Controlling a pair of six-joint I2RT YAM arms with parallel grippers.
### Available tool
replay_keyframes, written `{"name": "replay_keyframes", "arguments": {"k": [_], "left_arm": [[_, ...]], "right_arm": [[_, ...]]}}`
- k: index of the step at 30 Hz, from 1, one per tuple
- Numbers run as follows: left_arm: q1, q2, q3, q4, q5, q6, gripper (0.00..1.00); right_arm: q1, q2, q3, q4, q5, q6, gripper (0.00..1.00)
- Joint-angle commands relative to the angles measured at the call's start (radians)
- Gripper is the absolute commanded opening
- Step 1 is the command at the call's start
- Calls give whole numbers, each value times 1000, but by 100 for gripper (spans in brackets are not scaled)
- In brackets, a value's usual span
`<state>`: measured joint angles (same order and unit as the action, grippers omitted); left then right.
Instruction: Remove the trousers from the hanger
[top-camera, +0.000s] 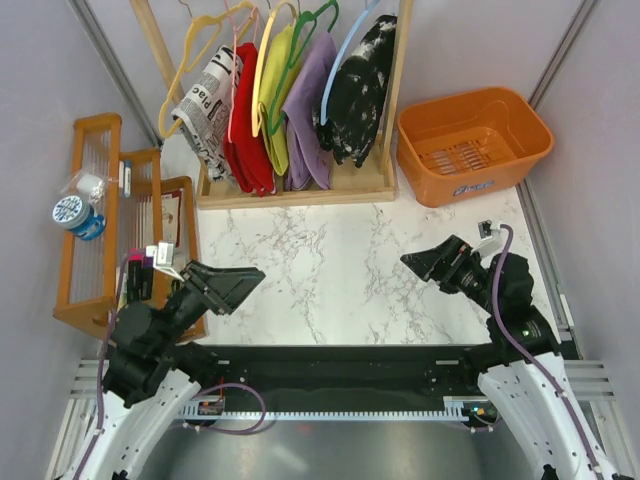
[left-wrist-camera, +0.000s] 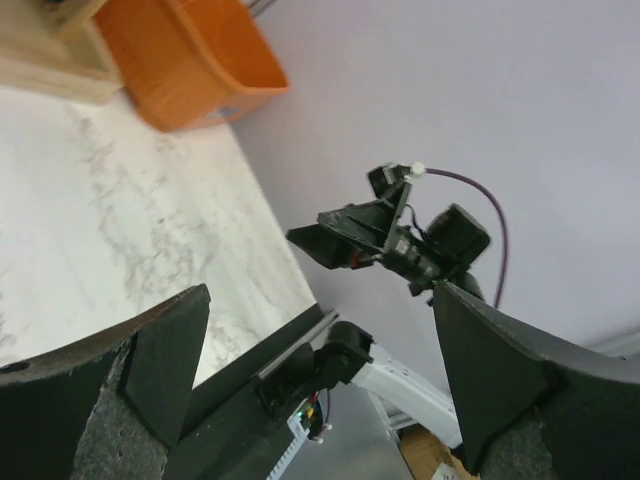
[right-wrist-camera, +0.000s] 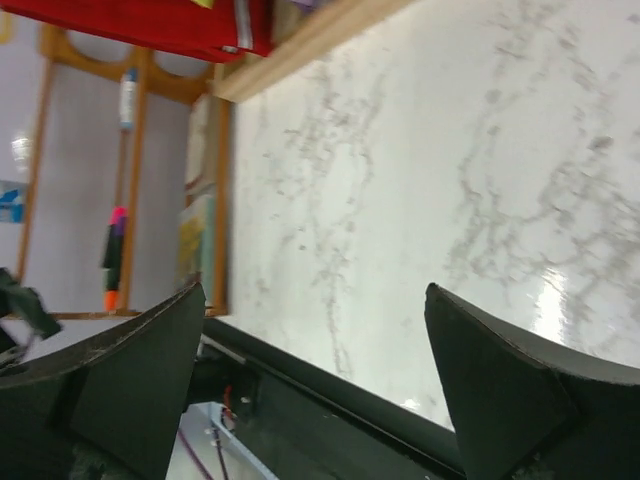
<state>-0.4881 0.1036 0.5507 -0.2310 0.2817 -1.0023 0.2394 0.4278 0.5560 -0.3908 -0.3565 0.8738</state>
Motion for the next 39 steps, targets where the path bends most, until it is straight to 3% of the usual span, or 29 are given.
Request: {"name": "replay_keyframes", "arguments": {"k": [1,4,11,14,18,26,34,39], "left_arm": [[8,168,136,-238,-105,38,100],[8,188,169,-240,-81,31,100],[8,126,176,-125,-107,97,100],[8,227,198,-99,-20,113,99],[8,375,209,-33,190,139,92],[-4,536,314,62,316,169,85],[-90,767,540,17,249,280,80],[-144,860,685,-63,125,386,77]], "right_arm": [[-2,69,100,-172,112,-118,98],[-2,114,140,-189,171,-32,98],[-2,149,154,-99,-28,-91,98],[-2,131,147,-60,-35,-108,98],[-3,115,157,-28,-62,-121,98],[-2,193,220,-19,-111,-170,98],[-2,366,373,-19,-157,-222,98],[-2,469,491,-13,-154,-246,98]]}}
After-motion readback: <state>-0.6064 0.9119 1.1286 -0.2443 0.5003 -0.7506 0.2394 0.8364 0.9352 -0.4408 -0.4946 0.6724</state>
